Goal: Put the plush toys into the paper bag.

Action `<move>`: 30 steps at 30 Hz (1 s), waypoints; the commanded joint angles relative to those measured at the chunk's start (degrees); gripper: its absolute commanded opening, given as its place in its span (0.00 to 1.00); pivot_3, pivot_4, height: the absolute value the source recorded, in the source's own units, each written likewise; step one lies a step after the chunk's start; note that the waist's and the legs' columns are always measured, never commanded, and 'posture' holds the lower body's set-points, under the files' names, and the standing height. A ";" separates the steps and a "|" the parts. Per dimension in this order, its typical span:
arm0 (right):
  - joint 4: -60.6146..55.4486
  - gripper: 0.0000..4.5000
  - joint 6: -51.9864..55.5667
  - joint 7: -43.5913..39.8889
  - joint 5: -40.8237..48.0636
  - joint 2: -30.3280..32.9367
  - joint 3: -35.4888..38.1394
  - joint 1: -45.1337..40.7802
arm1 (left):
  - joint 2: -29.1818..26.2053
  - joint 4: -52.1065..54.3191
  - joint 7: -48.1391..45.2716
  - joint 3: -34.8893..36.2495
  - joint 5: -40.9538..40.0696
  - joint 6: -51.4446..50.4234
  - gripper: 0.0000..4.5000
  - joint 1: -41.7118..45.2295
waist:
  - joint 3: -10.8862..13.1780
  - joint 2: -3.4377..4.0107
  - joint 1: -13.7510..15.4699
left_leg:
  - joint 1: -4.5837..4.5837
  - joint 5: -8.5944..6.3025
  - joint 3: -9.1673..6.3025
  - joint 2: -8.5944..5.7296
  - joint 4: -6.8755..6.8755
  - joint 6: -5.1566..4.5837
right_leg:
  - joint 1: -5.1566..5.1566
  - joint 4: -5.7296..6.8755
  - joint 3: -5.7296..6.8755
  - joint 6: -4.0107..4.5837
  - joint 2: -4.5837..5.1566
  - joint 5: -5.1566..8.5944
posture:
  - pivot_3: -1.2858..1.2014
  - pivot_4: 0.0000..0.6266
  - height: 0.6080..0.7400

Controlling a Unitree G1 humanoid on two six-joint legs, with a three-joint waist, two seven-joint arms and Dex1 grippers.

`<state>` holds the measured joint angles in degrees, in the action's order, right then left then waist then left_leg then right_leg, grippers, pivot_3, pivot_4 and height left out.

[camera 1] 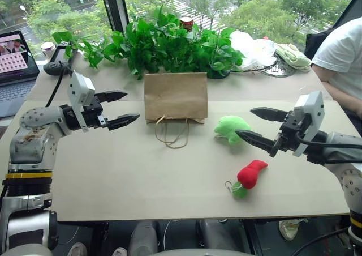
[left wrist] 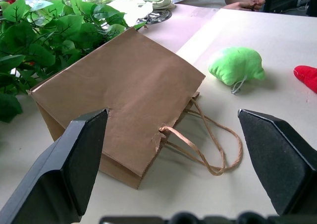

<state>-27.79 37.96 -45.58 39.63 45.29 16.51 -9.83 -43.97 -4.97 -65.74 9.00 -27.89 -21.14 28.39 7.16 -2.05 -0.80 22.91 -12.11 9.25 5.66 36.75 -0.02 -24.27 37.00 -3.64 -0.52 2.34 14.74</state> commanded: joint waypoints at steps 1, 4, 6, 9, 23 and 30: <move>-2.52 0.99 -0.11 0.95 1.71 0.02 1.73 -0.52 | 0.26 -2.11 -1.10 -1.05 1.73 3.75 1.00 2.39 | 0.00 0.00 0.01 | 0.00 0.00 0.00 0.00 0.00 0.00 | 0.00 0.00 0.00 0.00 0.00 0.00 | 0.52 0.24 1.00; -4.16 0.99 0.76 2.45 2.28 -0.34 1.91 0.13 | 0.96 -11.20 -4.91 -6.10 8.63 14.98 1.00 5.94 | 0.00 0.00 0.20 | 0.00 0.00 -0.02 -0.02 0.00 0.00 | 0.01 0.01 0.02 0.00 0.00 0.00 | 0.52 0.24 1.00; -4.70 0.99 1.05 3.12 2.44 -0.48 1.88 0.35 | 1.59 -17.65 -6.19 -9.05 13.26 23.73 1.00 8.57 | 0.00 -0.01 0.35 | -0.01 0.00 -0.03 -0.05 0.00 0.00 | 0.04 -0.01 0.03 0.00 0.02 0.00 | 0.52 0.24 1.00; -5.77 0.99 1.57 4.41 3.13 -0.54 2.22 0.78 | 4.12 -28.22 -6.48 -12.45 18.52 35.13 1.00 14.04 | 0.00 -0.01 0.40 | 0.09 0.00 -0.06 -0.08 0.01 -0.01 | 0.02 -0.11 0.03 0.01 0.04 -0.01 | 0.52 0.24 1.00; -10.67 0.99 2.40 10.39 5.50 -0.69 5.01 4.84 | 16.76 -56.92 6.98 -19.63 33.81 64.26 1.00 28.38 | 0.01 -0.02 1.05 | 0.62 -0.10 -0.77 -0.40 0.14 -0.19 | 0.00 -0.26 0.07 -0.17 0.04 0.06 | 0.52 0.24 1.00; -11.96 0.99 2.09 12.14 5.79 -0.85 5.79 6.67 | 19.45 -59.78 4.38 -18.67 32.26 63.86 1.00 29.42 | 0.01 -0.02 0.97 | 0.74 -0.09 -1.32 -0.74 0.17 -0.20 | 0.05 -0.21 0.01 -0.28 0.05 0.12 | 0.52 0.24 1.00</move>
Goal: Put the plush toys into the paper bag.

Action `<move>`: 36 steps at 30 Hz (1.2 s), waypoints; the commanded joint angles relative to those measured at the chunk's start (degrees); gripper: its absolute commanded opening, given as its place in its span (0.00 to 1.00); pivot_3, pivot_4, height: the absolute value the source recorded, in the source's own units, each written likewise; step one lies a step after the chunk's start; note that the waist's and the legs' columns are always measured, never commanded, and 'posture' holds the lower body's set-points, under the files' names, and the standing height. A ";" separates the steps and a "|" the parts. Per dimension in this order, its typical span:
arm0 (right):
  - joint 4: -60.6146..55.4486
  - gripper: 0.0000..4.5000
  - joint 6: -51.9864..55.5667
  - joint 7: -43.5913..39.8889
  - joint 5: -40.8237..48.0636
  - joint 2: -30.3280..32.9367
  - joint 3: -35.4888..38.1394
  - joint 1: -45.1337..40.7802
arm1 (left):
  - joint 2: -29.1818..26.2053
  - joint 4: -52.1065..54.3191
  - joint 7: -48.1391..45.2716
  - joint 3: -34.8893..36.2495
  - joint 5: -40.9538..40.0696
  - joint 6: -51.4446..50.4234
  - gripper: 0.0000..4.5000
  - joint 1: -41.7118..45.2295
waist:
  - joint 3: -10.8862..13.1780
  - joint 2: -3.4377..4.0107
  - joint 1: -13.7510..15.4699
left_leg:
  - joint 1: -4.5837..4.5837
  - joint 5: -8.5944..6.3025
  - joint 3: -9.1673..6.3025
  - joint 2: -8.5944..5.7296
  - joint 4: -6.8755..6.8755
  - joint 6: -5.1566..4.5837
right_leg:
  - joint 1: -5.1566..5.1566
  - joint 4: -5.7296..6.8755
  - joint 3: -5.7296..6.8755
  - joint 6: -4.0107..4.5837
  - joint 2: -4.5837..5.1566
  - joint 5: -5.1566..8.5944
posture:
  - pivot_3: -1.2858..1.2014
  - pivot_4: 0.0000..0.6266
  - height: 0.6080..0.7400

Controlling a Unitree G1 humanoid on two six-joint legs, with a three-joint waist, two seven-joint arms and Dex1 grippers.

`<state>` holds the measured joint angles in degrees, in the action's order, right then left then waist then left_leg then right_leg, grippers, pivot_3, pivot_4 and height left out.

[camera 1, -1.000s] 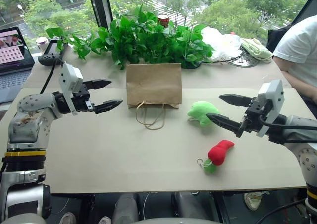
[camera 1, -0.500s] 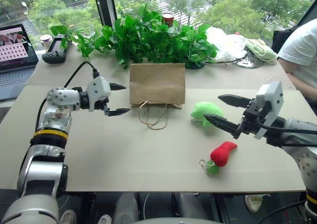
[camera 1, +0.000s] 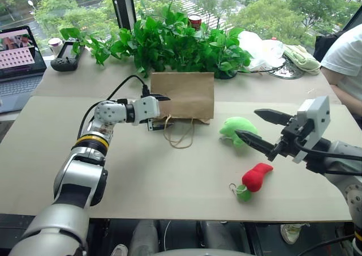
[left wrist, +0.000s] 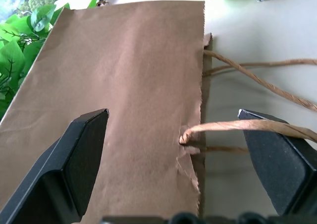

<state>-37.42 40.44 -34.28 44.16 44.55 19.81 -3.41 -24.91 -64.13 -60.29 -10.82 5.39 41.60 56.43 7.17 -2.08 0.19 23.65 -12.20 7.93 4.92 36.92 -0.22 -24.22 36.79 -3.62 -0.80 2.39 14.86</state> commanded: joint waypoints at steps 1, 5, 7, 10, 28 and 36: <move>-2.38 0.99 -0.49 0.91 1.21 -0.10 2.63 0.53 | 0.60 -0.70 -1.56 1.26 -1.28 1.06 1.00 1.34 | 0.00 0.00 -0.03 | 0.01 0.00 -0.03 -0.01 0.00 0.00 | 0.00 0.01 0.00 -0.01 0.00 0.00 | 0.52 0.24 1.00; -2.61 1.00 -0.61 1.30 1.10 -0.18 2.81 1.09 | 0.94 -1.05 -3.07 1.46 -1.51 1.24 0.89 1.20 | 0.00 0.00 0.00 | 0.07 0.01 -0.11 -0.06 0.03 -0.01 | 0.02 0.01 0.00 -0.04 0.00 0.02 | 0.52 0.24 1.00; -2.56 1.00 -0.74 1.34 0.95 -0.26 2.77 1.28 | 1.34 -1.21 -3.02 1.82 -1.62 0.95 0.77 1.16 | 0.00 0.00 0.03 | 0.07 0.01 -0.16 -0.07 0.04 -0.01 | 0.06 0.01 0.00 -0.05 0.00 0.03 | 0.52 0.24 1.00; -2.41 1.00 -0.91 1.44 0.70 -0.30 2.65 1.28 | 1.61 -1.48 -2.62 1.81 -1.21 0.98 0.51 1.16 | 0.00 0.00 0.06 | 0.07 0.01 -0.19 -0.09 0.05 -0.02 | 0.07 0.01 -0.02 -0.07 0.00 0.04 | 0.52 0.24 1.00; -2.18 1.00 -1.00 2.58 0.02 -0.94 0.30 0.16 | 1.90 2.75 -7.07 3.21 -5.31 -2.25 0.01 -0.28 | 0.00 0.00 -0.01 | 0.08 0.02 -0.25 -0.11 0.06 -0.03 | 0.09 0.03 -0.02 -0.09 0.00 0.05 | 0.52 0.24 1.00; -2.58 1.00 -0.72 3.91 -0.51 -2.63 -3.29 -0.27 | 0.06 19.09 -14.98 7.98 -16.39 -19.13 0.01 -5.34 | 0.00 0.01 -0.38 | 0.08 0.04 -0.27 -0.10 0.08 -0.02 | 0.08 0.10 -0.03 -0.10 0.00 0.06 | 0.52 0.24 1.00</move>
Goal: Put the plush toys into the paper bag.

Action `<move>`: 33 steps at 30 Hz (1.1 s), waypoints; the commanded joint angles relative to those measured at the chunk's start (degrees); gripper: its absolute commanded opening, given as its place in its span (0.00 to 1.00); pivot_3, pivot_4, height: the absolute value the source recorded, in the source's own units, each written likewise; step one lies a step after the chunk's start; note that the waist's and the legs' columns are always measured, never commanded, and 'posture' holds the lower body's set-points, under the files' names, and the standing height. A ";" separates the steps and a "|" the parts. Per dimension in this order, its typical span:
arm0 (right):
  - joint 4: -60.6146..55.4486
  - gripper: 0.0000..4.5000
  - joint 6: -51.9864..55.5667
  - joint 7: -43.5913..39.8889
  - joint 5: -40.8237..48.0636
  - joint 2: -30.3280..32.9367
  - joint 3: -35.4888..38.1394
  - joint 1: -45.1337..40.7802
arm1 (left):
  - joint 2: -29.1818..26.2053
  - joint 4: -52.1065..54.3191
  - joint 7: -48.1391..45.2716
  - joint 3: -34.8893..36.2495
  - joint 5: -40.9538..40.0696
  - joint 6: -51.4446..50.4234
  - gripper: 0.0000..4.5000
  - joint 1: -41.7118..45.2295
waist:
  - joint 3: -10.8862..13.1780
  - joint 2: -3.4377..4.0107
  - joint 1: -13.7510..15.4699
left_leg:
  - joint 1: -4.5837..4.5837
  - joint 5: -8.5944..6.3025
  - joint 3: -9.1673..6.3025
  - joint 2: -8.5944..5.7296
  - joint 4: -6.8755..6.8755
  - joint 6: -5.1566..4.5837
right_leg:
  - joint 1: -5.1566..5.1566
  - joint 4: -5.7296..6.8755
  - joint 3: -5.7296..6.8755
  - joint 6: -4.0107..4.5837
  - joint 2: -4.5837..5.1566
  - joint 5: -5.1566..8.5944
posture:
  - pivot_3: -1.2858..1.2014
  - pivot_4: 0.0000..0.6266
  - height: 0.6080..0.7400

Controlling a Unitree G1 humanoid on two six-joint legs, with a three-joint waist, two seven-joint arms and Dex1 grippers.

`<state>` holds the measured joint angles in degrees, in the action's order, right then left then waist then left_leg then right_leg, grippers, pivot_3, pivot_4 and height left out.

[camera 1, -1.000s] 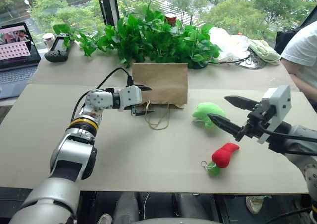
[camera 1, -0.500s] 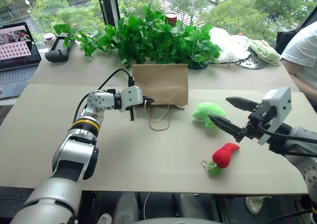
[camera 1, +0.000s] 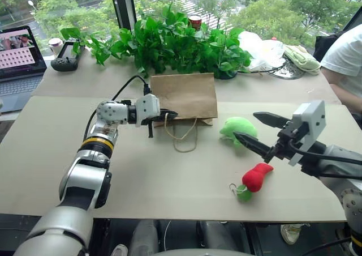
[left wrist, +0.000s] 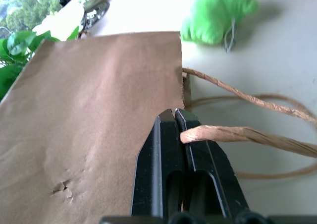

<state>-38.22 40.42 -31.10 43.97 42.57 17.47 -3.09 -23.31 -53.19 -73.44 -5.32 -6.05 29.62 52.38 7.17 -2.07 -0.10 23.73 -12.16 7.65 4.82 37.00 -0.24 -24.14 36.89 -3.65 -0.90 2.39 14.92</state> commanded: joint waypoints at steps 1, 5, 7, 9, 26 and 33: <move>-1.84 1.00 -0.67 0.89 -0.43 -0.91 -1.54 -0.73 | -2.07 11.10 -2.51 2.87 -6.32 -10.27 0.01 -2.15 | 0.00 0.00 -0.19 | -0.01 0.00 -0.01 0.00 0.00 0.00 | 0.01 0.03 0.00 0.00 0.00 0.00 | 0.52 0.24 1.00; -1.97 1.00 -0.35 1.83 -0.47 -1.72 -3.29 -1.52 | -3.94 21.19 -2.82 4.55 -11.10 -22.56 0.01 -4.39 | 0.00 0.00 -0.58 | -0.01 0.02 -0.04 0.00 0.03 0.01 | 0.00 0.09 -0.01 -0.01 0.00 0.01 | 0.52 0.24 1.00; -2.25 1.00 -0.15 2.28 -0.21 -2.12 -4.22 -1.92 | -4.93 25.05 -2.37 5.68 -13.70 -29.08 0.01 -4.71 | 0.00 0.00 -0.59 | -0.01 0.03 -0.04 0.00 0.05 0.00 | 0.01 0.10 -0.01 -0.02 0.00 0.01 | 0.52 0.24 1.00; -2.58 1.00 -0.02 2.68 0.09 -2.59 -5.04 -2.32 | -5.80 27.70 -1.82 6.76 -16.04 -35.12 0.01 -4.77 | -0.01 0.01 -0.61 | -0.01 0.05 -0.06 0.00 0.08 0.01 | 0.02 0.11 -0.01 -0.02 0.00 0.01 | 0.52 0.24 1.00; -1.25 0.74 2.46 8.95 -2.98 -10.04 -17.76 -9.88 | -4.93 30.03 0.59 6.99 -17.04 -43.36 0.00 -4.67 | -0.01 0.02 -0.61 | -0.01 0.07 -0.11 -0.03 0.08 0.00 | 0.02 0.13 -0.01 -0.02 -0.01 0.02 | 0.52 0.24 1.00; 4.45 0.23 2.82 12.28 -9.55 -17.61 -26.78 -14.91 | -4.51 30.65 -0.07 6.83 -17.30 -43.85 0.00 -4.61 | -0.01 0.02 -0.72 | 0.01 0.08 -0.11 -0.03 0.09 0.00 | -0.01 0.14 -0.02 -0.02 -0.01 0.02 | 0.52 0.24 1.00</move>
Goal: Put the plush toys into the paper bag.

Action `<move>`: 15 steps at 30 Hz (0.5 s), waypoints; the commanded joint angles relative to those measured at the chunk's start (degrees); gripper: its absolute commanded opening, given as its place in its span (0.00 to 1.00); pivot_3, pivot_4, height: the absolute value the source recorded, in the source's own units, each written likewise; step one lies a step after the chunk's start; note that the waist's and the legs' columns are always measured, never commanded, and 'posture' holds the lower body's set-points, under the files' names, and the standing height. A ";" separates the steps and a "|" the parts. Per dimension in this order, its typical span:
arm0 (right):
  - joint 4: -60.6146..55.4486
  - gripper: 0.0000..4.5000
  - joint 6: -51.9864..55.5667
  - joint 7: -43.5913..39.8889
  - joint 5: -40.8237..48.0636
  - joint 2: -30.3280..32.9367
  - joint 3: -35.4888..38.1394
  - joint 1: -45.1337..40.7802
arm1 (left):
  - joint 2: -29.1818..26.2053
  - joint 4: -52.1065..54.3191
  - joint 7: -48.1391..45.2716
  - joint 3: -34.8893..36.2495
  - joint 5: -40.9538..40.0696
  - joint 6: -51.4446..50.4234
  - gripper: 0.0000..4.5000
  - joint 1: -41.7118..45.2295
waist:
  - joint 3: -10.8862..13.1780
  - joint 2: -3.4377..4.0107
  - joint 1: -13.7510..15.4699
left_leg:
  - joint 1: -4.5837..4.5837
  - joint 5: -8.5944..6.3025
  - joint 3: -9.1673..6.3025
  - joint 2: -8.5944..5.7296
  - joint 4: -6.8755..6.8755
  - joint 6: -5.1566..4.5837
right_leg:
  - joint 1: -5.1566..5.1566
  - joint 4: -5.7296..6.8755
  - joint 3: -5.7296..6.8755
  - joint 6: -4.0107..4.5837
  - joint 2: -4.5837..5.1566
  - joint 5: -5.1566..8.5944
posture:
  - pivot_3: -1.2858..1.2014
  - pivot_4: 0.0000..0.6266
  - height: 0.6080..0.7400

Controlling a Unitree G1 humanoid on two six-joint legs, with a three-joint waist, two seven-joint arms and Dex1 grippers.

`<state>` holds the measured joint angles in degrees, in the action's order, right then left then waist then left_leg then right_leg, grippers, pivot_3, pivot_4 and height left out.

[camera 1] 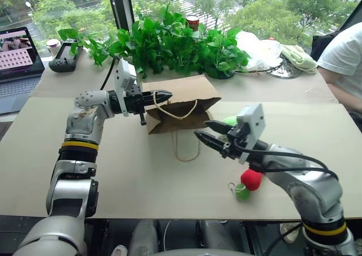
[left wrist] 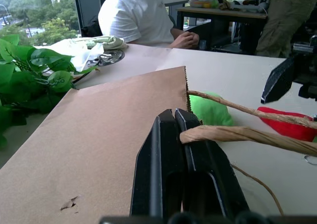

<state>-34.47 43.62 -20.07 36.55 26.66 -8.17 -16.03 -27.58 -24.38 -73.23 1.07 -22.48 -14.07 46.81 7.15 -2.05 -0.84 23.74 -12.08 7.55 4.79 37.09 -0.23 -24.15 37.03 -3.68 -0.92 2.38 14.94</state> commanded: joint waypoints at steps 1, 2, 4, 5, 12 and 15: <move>2.48 0.15 -0.66 1.85 -3.36 -3.16 -2.06 -3.26 | -0.20 1.96 -0.28 0.43 -0.88 -0.24 0.00 0.94 | 0.00 0.00 0.04 | 0.01 0.00 0.00 0.00 0.00 0.00 | -0.01 0.00 0.00 0.00 0.00 0.00 | 0.52 0.24 1.00; 3.76 0.06 -0.85 2.19 -4.36 -4.22 -2.68 -4.15 | -0.17 2.03 -0.29 0.43 -0.90 -0.30 0.00 0.92 | 0.00 0.00 0.04 | 0.02 0.00 0.00 0.00 0.00 0.00 | -0.02 0.00 0.00 0.00 0.00 0.00 | 0.52 0.24 1.00; 6.02 0.01 -1.32 2.60 -6.19 -5.98 -3.57 -5.59 | -0.15 2.12 -0.31 0.44 -0.93 -0.41 0.00 0.90 | 0.00 0.00 0.05 | 0.02 0.00 0.00 -0.01 0.01 0.00 | -0.01 0.00 0.00 0.00 0.00 0.00 | 0.52 0.24 1.00; 7.99 0.01 -1.79 3.09 -7.72 -6.97 -4.07 -6.64 | -0.14 2.14 -0.34 0.45 -0.96 -0.47 0.00 0.91 | 0.00 0.00 0.04 | 0.02 0.00 0.00 -0.01 0.00 0.00 | -0.01 0.00 0.00 0.00 0.00 0.00 | 0.52 0.24 1.00; 26.02 0.01 -6.71 5.21 -18.75 -12.06 -6.44 -14.50 | -0.11 3.03 -0.62 0.58 -1.26 -1.34 0.00 0.98 | 0.00 0.01 -0.04 | 0.02 0.02 0.01 -0.01 -0.01 0.02 | -0.04 0.03 0.00 0.00 0.00 0.00 | 0.52 0.24 1.00; 30.30 0.01 -3.50 5.55 -20.28 -13.04 -6.55 -14.90 | -0.02 3.42 -0.31 0.94 -1.60 -1.81 0.00 1.02 | 0.00 0.01 -0.02 | 0.04 0.02 0.01 0.00 -0.04 0.02 | -0.05 0.04 0.00 0.00 0.00 0.00 | 0.52 0.24 1.00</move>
<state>-5.04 39.31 -14.70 17.43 13.89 -15.04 -30.21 -27.36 -23.21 -73.59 1.11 -22.64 -15.35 46.81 7.15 -2.04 -0.86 23.79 -12.07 7.56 4.78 37.06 -0.22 -24.20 37.06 -3.68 -0.91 2.38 14.93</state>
